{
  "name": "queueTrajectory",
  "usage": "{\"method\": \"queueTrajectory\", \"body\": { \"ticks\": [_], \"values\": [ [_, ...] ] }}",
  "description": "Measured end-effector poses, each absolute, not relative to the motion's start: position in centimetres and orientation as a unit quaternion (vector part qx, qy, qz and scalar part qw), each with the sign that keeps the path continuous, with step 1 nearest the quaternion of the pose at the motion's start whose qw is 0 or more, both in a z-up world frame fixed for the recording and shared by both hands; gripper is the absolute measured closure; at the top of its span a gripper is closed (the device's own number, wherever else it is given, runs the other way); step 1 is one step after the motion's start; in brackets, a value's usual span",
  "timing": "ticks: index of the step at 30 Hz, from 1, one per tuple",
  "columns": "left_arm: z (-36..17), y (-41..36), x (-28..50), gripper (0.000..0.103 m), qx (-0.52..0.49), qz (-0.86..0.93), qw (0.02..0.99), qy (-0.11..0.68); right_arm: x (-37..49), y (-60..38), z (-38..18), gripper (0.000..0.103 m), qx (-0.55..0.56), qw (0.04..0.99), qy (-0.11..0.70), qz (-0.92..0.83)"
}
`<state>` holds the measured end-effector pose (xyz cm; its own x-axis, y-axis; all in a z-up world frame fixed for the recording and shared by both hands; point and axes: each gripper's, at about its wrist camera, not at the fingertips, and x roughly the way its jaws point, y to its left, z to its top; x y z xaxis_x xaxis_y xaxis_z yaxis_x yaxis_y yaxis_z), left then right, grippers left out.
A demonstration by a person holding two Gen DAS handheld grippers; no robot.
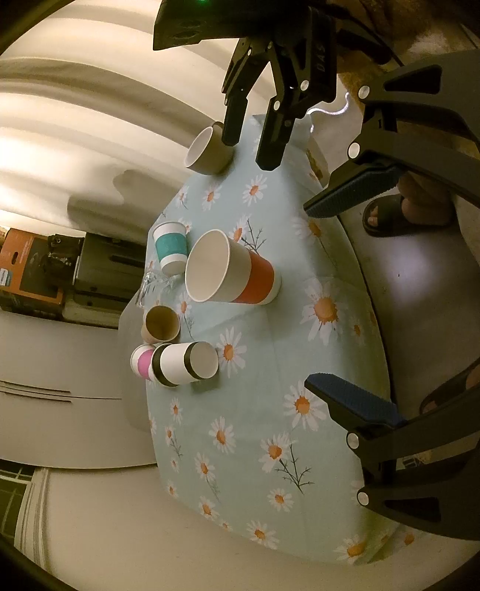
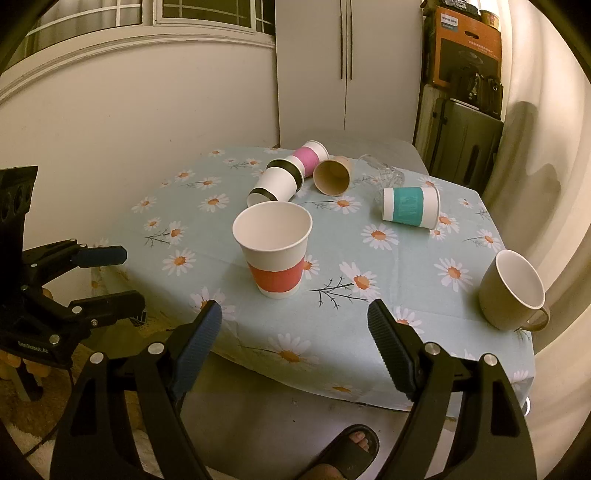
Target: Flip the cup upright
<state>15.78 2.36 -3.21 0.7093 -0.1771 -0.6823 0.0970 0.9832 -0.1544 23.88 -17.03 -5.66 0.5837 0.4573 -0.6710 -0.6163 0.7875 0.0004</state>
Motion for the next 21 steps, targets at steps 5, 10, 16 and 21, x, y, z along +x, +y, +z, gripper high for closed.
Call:
{"method": "queueTrajectory", "body": {
  "ticks": [5, 10, 16, 21],
  "values": [
    [-3.16, 2.18, 15.79, 0.019, -0.049, -0.076, 0.923, 0.373, 23.82, -16.96, -5.69, 0.022, -0.116, 0.882, 0.341, 0.304],
    [-3.17, 2.2, 15.83, 0.019, -0.052, -0.076, 0.923, 0.373, 23.84, -16.95, -5.69, 0.022, -0.116, 0.882, 0.341, 0.304],
    [-3.2, 2.15, 15.79, 0.019, -0.05, -0.076, 0.923, 0.374, 23.82, -16.81, -5.76, 0.022, -0.118, 0.881, 0.341, 0.305],
    [-3.27, 2.25, 15.81, 0.019, -0.05, -0.074, 0.923, 0.373, 23.7, -16.7, -5.77, 0.022, -0.123, 0.882, 0.339, 0.304]
  ]
}}
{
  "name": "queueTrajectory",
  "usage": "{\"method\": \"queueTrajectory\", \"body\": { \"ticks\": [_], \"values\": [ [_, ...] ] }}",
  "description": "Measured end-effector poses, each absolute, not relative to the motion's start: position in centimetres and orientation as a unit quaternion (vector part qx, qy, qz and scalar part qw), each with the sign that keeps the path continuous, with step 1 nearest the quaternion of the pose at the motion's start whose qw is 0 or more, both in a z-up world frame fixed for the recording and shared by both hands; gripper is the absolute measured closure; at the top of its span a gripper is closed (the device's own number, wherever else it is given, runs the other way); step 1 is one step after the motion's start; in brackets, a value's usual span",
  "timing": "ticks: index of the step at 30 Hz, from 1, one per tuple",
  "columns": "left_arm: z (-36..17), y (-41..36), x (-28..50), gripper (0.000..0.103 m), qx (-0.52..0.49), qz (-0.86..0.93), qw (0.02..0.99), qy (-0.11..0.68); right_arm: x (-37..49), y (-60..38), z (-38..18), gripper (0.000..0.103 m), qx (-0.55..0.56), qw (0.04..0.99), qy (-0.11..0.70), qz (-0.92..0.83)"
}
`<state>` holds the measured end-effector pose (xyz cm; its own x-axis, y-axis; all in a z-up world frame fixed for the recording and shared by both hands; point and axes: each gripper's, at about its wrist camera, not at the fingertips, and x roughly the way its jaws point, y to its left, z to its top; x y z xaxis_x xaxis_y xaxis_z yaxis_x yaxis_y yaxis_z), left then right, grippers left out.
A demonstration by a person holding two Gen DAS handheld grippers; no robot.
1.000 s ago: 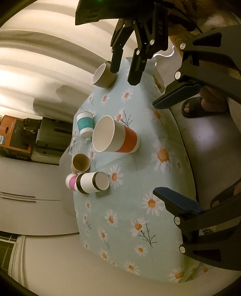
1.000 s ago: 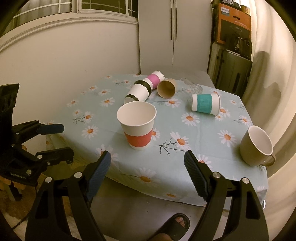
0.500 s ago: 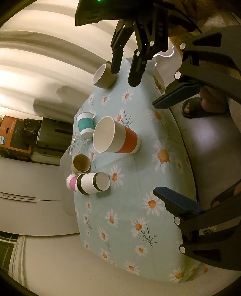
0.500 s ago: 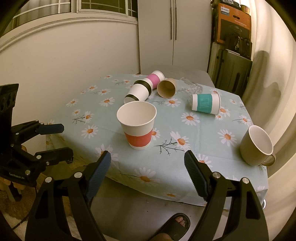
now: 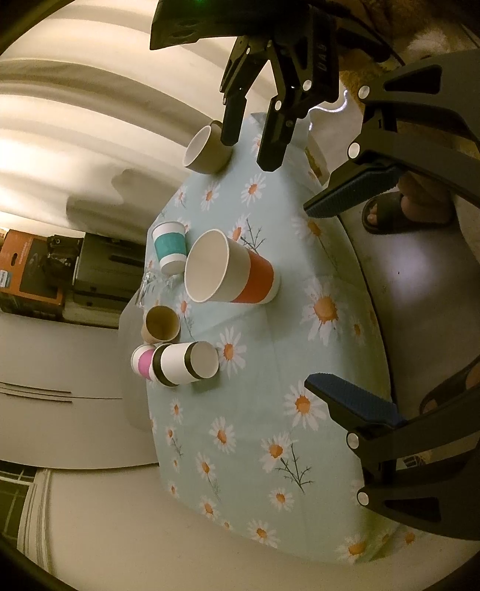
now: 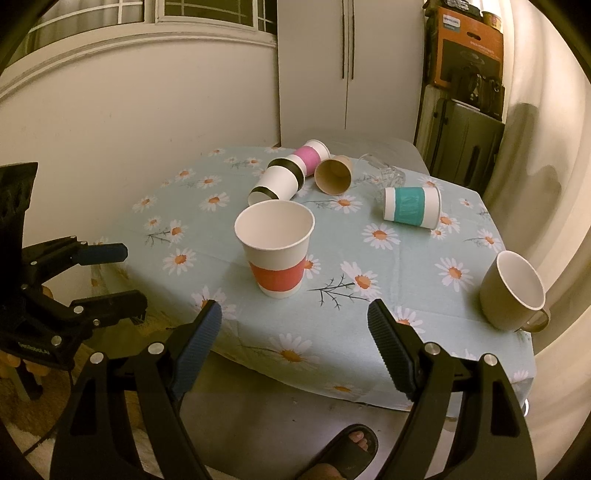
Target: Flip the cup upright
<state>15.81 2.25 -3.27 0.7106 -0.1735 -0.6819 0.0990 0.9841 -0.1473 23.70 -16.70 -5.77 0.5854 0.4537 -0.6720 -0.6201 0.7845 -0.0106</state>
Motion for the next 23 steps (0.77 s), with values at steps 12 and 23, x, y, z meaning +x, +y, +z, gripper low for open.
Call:
{"method": "queueTrajectory", "body": {
  "ticks": [12, 23],
  "values": [
    [-3.33, 2.2, 15.78, 0.019, -0.046, -0.074, 0.923, 0.375, 23.72, -16.68, -5.71, 0.022, -0.123, 0.882, 0.34, 0.304],
    [-3.25, 2.09, 15.68, 0.019, -0.044, -0.075, 0.923, 0.375, 23.57, -16.4, -5.95, 0.022, -0.131, 0.88, 0.341, 0.303]
  ]
}}
